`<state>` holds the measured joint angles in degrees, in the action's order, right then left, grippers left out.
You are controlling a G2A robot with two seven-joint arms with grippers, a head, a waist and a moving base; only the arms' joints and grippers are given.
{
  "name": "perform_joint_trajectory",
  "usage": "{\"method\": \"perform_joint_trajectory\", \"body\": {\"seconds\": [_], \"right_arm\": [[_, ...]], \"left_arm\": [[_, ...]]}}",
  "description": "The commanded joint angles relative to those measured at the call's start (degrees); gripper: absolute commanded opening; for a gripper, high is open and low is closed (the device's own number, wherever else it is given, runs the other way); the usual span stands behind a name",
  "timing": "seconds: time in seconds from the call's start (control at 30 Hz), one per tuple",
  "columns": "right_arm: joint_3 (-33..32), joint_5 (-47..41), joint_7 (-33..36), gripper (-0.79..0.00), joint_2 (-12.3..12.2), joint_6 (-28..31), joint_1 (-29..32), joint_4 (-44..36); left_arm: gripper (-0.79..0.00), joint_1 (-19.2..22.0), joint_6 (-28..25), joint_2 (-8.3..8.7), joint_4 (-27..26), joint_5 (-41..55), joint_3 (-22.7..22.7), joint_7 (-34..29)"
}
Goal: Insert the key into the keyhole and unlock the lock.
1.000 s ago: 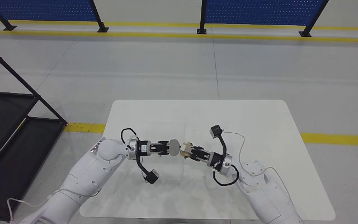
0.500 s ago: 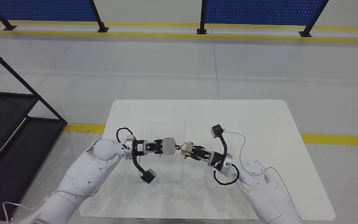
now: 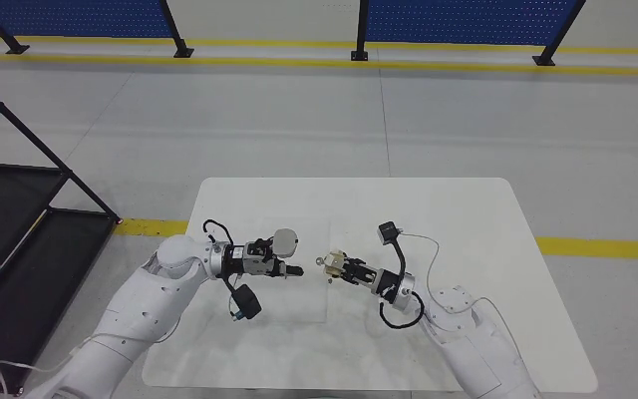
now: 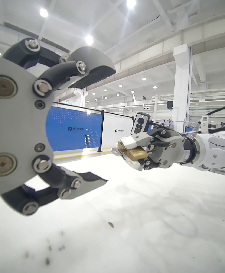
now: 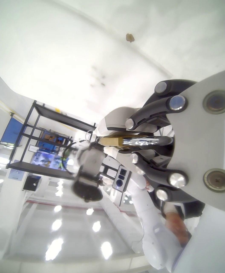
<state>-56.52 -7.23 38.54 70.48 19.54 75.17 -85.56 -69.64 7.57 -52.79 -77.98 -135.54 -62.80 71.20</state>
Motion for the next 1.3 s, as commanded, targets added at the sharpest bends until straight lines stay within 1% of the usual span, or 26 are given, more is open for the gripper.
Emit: {"method": "perform_joint_trajectory", "body": {"seconds": [0.0, 0.07, 0.1, 0.17, 0.2, 0.27, 0.37, 0.4, 0.47, 0.5, 0.53, 0.57, 0.6, 0.63, 0.7, 0.73, 0.77, 0.8, 0.83, 0.87, 0.93, 0.97, 1.27], "right_arm": [[0.0, 0.0, 0.0, -0.785, 0.0, 0.0, 0.0, 0.0], [0.0, 0.0, 0.0, -0.785, 0.0, 0.0, 0.0, 0.0], [0.0, 0.0, 0.0, -0.785, 0.0, 0.0, 0.0, 0.0], [0.0, 0.0, 0.0, -0.785, 0.0, 0.0, 0.0, 0.0], [0.0, 0.0, 0.0, -0.785, 0.0, 0.0, 0.0, 0.0], [0.0, 0.0, 0.0, -0.785, 0.0, 0.0, 0.0, 0.0], [0.0, 0.0, 0.0, -0.785, 0.0, 0.0, 0.0, 0.0], [0.0, 0.0, 0.0, -0.785, 0.0, 0.0, 0.0, 0.0], [0.0, 0.0, 0.0, -0.785, 0.0, 0.0, 0.0, 0.0], [0.0, 0.0, 0.0, -0.785, 0.0, 0.0, 0.0, 0.0], [0.0, 0.0, 0.0, -0.785, 0.0, 0.0, 0.0, 0.0], [0.0, 0.0, 0.0, -0.785, 0.0, 0.0, 0.0, 0.0], [0.0, 0.0, 0.0, -0.785, 0.0, 0.0, 0.0, 0.0], [0.0, 0.0, 0.0, -0.785, 0.0, 0.0, 0.0, 0.0], [0.0, 0.0, 0.0, -0.785, 0.0, 0.0, 0.0, 0.0], [0.0, 0.0, 0.0, -0.785, 0.0, 0.0, 0.0, 0.0], [0.0, 0.0, 0.0, -0.785, 0.0, 0.0, 0.0, 0.0], [0.0, 0.0, 0.0, -0.785, 0.0, 0.0, 0.0, 0.0], [0.0, 0.0, 0.0, -0.785, 0.0, 0.0, 0.0, 0.0], [0.0, 0.0, 0.0, -0.785, 0.0, 0.0, 0.0, 0.0], [0.0, 0.0, 0.0, -0.785, 0.0, 0.0, 0.0, 0.0], [0.0, 0.0, 0.0, -0.785, 0.0, 0.0, 0.0, 0.0], [0.0, 0.0, 0.0, -0.785, 0.0, 0.0, 0.0, 0.0]], "left_arm": [[0.000, 0.0, 0.0, 0.00, 0.0, 0.1, 0.0, 0.1], [0.000, 0.0, 0.0, 0.00, 0.0, 0.1, 0.0, 0.1], [0.000, -0.1, -1.1, 0.01, -0.2, 0.8, -0.1, -0.7], [0.000, 0.3, -8.6, 0.27, -0.2, 3.4, -0.6, 0.1], [0.000, 0.9, -11.5, 0.44, -0.3, 4.4, -1.3, 0.4], [0.000, 1.5, -17.4, 0.76, 0.1, 6.3, -1.7, 3.0], [0.000, 2.9, -25.9, 1.01, 2.3, 9.8, -2.2, 4.9], [0.000, 4.1, -30.1, 1.09, 3.5, 11.7, -2.6, 4.7], [0.000, 4.8, -37.1, 1.08, 5.2, 14.9, -2.0, 3.6], [0.000, 5.9, -40.4, 1.20, 4.6, 17.3, -0.6, 0.3], [0.000, 6.3, -43.1, 1.36, 5.2, 20.4, 0.3, -2.4], [0.000, 6.6, -47.0, 1.51, 5.9, 24.7, 1.5, -6.4], [0.000, 7.4, -49.9, 1.70, 4.8, 28.2, 2.5, -9.2], [0.000, 7.5, -53.0, 1.95, 5.3, 32.4, 3.5, -12.3], [0.000, 8.4, -60.4, 2.35, 6.0, 40.2, 5.1, -19.7], [0.000, 9.0, -65.6, 2.61, 6.6, 47.0, 6.3, -24.9], [0.000, 9.2, -65.6, 2.82, 7.5, 48.7, 7.5, -24.9], [0.000, 10.6, -65.6, 3.41, 7.9, 47.7, 10.4, -25.5], [0.000, 11.2, -65.6, 3.70, 8.8, 48.1, 11.6, -25.0], [0.000, 12.2, -65.6, 3.95, 10.7, 53.3, 13.4, -24.9], [0.000, 13.5, -65.6, 4.41, 10.4, 59.8, 18.1, -25.0], [0.000, 14.4, -65.6, 4.72, 10.7, 60.8, 19.6, -25.3], [0.000, 14.4, -65.6, 4.72, 10.7, 60.8, 19.6, -25.3]]}}
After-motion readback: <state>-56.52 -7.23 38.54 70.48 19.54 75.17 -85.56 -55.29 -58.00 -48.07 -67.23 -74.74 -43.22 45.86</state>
